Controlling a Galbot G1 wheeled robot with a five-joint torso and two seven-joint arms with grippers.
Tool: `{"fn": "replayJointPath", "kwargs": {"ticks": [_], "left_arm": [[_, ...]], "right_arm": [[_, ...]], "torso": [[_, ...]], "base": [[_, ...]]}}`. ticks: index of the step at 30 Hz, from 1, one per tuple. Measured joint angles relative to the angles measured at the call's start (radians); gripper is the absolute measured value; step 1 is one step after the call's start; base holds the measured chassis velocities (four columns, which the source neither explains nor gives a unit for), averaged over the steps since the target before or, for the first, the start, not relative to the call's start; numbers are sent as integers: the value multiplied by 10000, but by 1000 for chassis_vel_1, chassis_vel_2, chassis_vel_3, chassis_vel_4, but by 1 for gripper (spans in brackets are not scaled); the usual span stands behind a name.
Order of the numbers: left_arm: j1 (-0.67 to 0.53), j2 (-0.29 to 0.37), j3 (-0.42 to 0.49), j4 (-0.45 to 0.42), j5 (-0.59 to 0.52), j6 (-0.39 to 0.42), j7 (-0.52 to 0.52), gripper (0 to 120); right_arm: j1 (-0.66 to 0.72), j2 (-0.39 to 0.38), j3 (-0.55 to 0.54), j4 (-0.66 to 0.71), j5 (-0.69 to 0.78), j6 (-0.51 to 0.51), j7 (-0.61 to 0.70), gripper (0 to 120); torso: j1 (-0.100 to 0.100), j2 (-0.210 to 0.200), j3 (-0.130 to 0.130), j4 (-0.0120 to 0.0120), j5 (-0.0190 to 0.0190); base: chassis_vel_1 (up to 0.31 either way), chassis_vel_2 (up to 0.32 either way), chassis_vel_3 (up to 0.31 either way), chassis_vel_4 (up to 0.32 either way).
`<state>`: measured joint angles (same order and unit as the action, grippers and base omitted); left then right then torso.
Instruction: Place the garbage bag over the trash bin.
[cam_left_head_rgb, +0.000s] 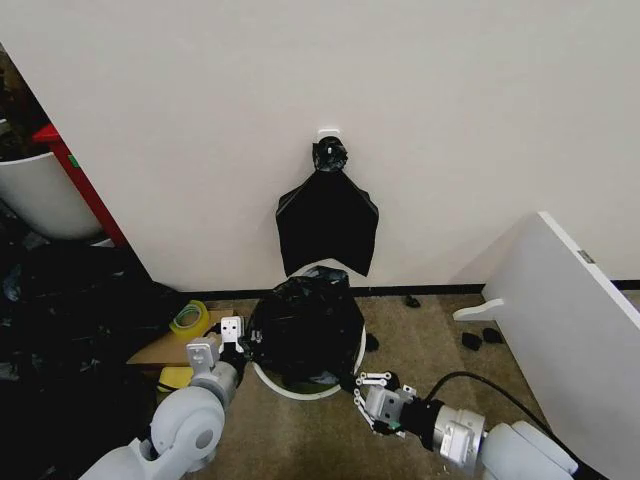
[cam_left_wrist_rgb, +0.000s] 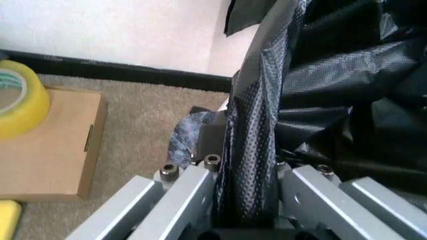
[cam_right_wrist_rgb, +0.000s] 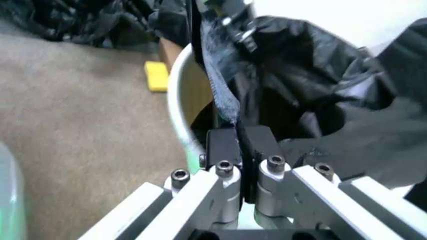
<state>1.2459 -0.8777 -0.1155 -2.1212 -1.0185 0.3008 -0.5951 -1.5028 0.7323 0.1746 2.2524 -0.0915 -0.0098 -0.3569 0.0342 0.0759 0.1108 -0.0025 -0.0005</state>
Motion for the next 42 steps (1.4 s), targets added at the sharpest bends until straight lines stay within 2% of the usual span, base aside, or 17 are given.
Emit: {"fn": "replayJointPath", "kwargs": {"ticks": [7,17,31,42], "left_arm": [[-86,52,-125,-168,-572,154,-344,1],[-165,-43,-140,-741,-2624,893,-1471,1],[-64,330,-191,-816,-2916,1762,-1657,1],[-89,23,-128,-1075,-3683,1755,-2137,1]], "right_arm": [[-216,47,-155,-396,-504,481,-246,0],[33,386,-288,-1604,-1003,918,-336,0],[184,107,186,-2299,-1408,1254,-354,0],[137,489,-2,-2462,-2024,1480,-386,0]], "torso": [[0,0,0,0,0],[0,0,0,0,0],[0,0,0,2,-1],[0,0,0,0,0]], "base": [[0,0,0,0],[0,0,0,0],[0,0,0,0],[0,0,0,0]]}}
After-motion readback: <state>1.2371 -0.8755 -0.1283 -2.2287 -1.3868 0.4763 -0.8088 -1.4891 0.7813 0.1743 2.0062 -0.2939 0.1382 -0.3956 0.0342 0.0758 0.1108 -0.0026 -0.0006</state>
